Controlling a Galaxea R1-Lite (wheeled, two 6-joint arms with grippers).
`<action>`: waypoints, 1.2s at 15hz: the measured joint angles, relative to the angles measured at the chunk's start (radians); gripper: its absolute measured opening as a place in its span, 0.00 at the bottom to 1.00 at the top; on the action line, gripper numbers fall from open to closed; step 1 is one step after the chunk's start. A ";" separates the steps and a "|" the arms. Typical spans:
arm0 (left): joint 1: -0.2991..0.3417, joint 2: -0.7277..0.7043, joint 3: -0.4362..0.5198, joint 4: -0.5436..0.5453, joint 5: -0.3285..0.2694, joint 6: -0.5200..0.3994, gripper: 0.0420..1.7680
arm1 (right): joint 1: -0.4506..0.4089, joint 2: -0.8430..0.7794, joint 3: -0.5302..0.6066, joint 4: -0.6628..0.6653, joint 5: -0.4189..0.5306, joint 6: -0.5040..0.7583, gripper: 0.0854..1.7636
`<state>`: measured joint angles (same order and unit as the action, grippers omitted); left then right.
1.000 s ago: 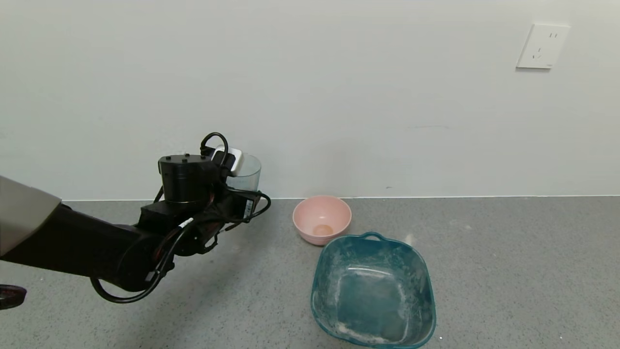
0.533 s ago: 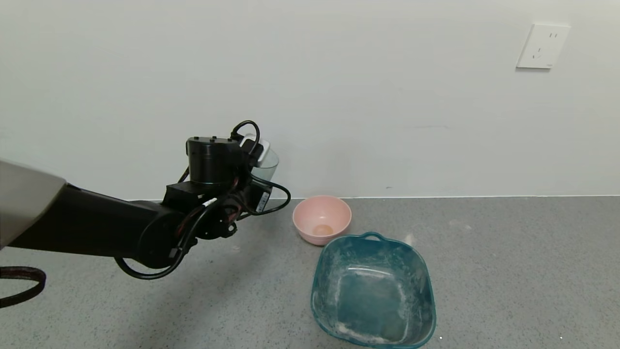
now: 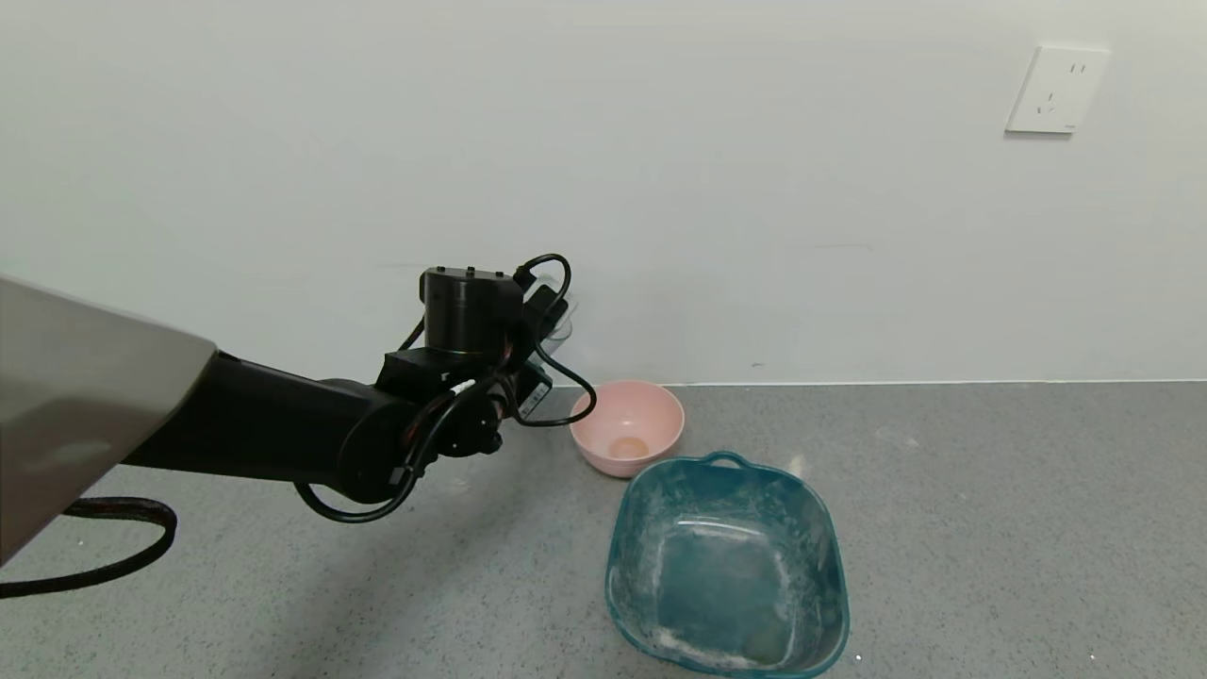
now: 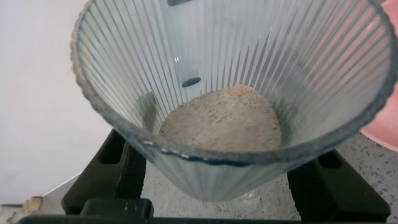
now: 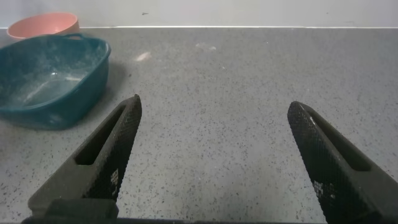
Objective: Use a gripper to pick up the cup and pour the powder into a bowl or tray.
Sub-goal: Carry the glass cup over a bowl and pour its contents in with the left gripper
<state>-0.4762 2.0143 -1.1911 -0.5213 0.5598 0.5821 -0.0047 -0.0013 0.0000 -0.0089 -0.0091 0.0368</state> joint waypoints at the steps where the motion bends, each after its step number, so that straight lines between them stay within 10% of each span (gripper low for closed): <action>1: -0.006 0.009 -0.020 0.033 0.011 0.011 0.72 | 0.000 0.000 0.000 0.000 0.000 0.000 0.97; 18: -0.088 0.129 -0.141 0.118 0.205 0.321 0.72 | 0.000 0.000 0.000 0.000 0.000 0.000 0.97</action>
<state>-0.5643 2.1428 -1.3326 -0.4034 0.7645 0.9034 -0.0047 -0.0013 0.0000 -0.0089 -0.0091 0.0368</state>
